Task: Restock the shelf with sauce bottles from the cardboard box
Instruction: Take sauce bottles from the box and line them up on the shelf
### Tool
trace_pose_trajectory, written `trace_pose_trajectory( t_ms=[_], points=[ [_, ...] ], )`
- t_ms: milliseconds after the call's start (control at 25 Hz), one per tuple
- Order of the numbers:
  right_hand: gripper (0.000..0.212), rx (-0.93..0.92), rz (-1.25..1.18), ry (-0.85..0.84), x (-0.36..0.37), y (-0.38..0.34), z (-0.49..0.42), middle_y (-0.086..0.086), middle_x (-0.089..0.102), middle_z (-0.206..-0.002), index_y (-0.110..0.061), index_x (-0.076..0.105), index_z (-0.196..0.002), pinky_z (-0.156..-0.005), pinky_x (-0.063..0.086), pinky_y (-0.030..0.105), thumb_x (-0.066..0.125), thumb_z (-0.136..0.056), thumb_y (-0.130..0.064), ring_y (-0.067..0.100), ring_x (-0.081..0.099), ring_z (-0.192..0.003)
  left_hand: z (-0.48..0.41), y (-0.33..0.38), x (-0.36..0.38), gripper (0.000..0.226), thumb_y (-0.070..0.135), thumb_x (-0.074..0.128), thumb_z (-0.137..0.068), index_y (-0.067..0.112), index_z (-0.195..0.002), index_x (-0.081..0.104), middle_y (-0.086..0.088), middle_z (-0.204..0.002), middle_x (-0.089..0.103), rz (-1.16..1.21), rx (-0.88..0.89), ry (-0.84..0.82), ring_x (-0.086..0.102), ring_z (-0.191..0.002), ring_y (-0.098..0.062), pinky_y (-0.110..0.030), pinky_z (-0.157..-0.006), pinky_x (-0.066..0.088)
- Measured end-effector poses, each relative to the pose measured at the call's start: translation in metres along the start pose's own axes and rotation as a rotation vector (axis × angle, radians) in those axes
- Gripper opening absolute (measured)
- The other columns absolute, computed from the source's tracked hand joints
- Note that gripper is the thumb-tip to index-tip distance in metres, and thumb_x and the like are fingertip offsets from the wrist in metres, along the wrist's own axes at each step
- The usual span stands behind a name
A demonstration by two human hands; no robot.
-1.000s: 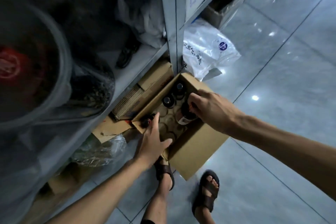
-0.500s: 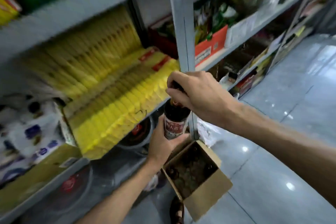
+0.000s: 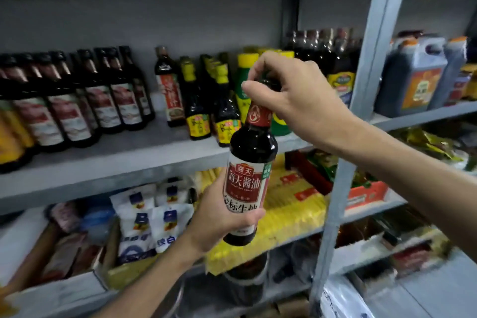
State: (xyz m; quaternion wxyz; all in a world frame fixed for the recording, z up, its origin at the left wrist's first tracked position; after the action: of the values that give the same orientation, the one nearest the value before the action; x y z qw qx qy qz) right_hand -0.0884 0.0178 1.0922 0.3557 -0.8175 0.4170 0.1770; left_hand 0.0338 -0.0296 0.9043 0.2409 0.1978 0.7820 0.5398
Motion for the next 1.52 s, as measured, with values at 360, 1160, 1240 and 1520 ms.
trace_pose_trajectory(
  t_ms=[360,1160,1240,1520],
  points=[
    [0.038,0.294,-0.572,-0.186,0.168,-0.085,-0.063,0.006,0.075,-0.099,-0.013,0.061,-0.110,-0.076,0.057,0.032,0.072,-0.085,-0.040,0.011,0.071,-0.086,0.027,0.073,-0.217,0.052,0.045,0.079,-0.056,0.033,-0.101,0.057,0.012,-0.088,0.073,-0.453,0.067,0.354,0.069,-0.081,-0.006,-0.039,-0.075,0.058],
    [0.074,0.282,-0.752,-0.282,0.393,-0.039,-0.202,0.001,0.075,-0.109,-0.023,0.058,-0.119,-0.094,0.053,0.053,0.090,-0.052,-0.025,0.022,0.071,-0.104,-0.030,-0.027,-0.404,0.097,0.069,0.066,-0.075,0.028,-0.153,0.026,0.000,-0.156,0.038,-1.195,-0.595,-0.097,0.043,-0.137,-0.021,-0.035,-0.108,0.039],
    [0.073,0.277,-0.721,-0.286,0.408,-0.037,-0.211,-0.001,0.074,-0.110,-0.022,0.056,-0.120,-0.094,0.054,0.052,0.090,-0.055,-0.023,0.019,0.071,-0.103,-0.033,-0.041,-0.413,0.106,0.068,0.068,-0.073,0.026,-0.156,0.017,-0.003,-0.160,0.031,-1.197,-0.658,-0.148,0.038,-0.141,-0.024,-0.036,-0.110,0.037],
    [0.051,0.205,-0.662,-0.347,0.435,-0.034,-0.230,-0.004,0.073,-0.111,-0.032,0.056,-0.109,-0.096,0.054,0.045,0.083,-0.073,-0.006,0.013,0.069,-0.105,-0.034,-0.061,-0.425,0.100,0.072,0.063,-0.074,0.032,-0.155,0.019,-0.003,-0.158,0.034,-1.291,-0.700,-0.265,0.036,-0.141,-0.027,-0.039,-0.108,0.037]
  ],
)
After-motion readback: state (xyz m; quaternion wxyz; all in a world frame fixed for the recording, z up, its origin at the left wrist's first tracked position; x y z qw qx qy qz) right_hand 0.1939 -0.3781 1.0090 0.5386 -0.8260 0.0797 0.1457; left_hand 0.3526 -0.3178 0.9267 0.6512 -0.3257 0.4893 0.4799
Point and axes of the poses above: each hand's wrist, its own z-axis away from the middle knuckle, its own x-axis out of the palm, y = z × x, the point moved 7 cm from there along -z, towards the middle knuckle
